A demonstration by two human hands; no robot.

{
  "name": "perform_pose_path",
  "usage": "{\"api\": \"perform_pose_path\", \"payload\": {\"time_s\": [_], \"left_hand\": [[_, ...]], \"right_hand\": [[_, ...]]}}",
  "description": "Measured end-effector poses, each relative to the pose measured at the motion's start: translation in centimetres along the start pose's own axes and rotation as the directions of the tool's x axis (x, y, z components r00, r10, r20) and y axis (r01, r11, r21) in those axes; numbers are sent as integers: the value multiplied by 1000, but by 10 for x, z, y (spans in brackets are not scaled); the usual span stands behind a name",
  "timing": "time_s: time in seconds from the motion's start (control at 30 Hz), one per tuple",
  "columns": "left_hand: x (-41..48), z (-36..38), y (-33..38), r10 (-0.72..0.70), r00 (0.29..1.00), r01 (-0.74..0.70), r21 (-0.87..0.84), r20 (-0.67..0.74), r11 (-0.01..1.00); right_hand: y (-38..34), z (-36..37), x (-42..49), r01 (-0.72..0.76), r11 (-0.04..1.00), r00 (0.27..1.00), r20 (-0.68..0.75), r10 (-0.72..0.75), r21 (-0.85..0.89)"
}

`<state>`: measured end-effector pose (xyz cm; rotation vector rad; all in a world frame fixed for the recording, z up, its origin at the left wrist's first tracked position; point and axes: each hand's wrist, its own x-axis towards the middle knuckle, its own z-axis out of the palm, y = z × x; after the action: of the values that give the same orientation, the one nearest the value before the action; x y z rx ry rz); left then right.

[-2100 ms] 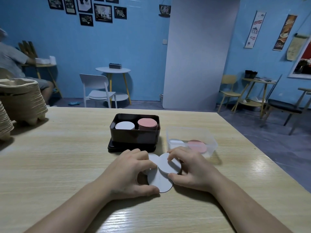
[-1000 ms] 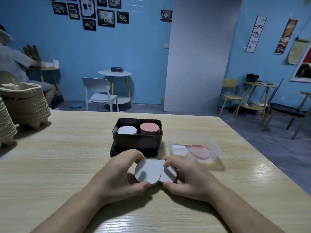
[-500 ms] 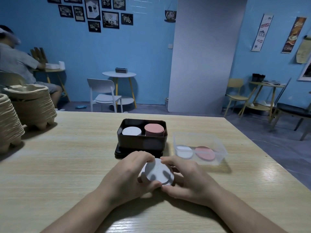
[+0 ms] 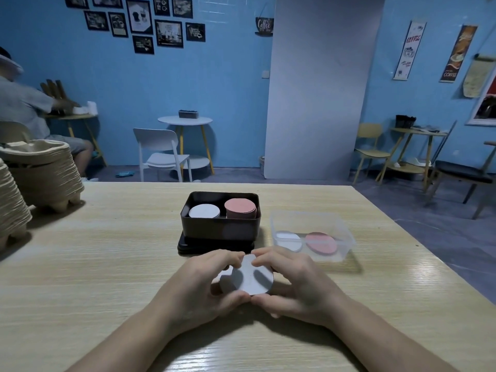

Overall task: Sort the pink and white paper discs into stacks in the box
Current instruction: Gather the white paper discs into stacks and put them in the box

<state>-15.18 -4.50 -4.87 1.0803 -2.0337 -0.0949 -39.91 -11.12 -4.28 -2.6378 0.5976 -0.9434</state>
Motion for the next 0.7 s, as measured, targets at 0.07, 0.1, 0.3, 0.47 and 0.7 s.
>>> {"api": "perform_pose_path", "payload": {"time_s": [0.07,0.1,0.3,0.47,0.7], "left_hand": [[1,1,1,14,1000,-14,-16,1,1000],[1,1,0,30,1000,-30,-17,2,999],[-1,2,-3,40,999,-39,-42,10,998],[-1,0,-3,-13,995,17,-35,101,999],[1,-3,7,31,994,-42,116,101,992]], "right_hand": [[0,-1,0,-8,1000,1000,-8,8,6],[-1,-1,-1,-12,1000,1000,-5,12,6],[2,0,0,-11,1000,999,51,12,-15],[-1,-2,0,17,999,999,50,-16,-27],[-2,0,0,47,996,997,69,-41,-80]]}}
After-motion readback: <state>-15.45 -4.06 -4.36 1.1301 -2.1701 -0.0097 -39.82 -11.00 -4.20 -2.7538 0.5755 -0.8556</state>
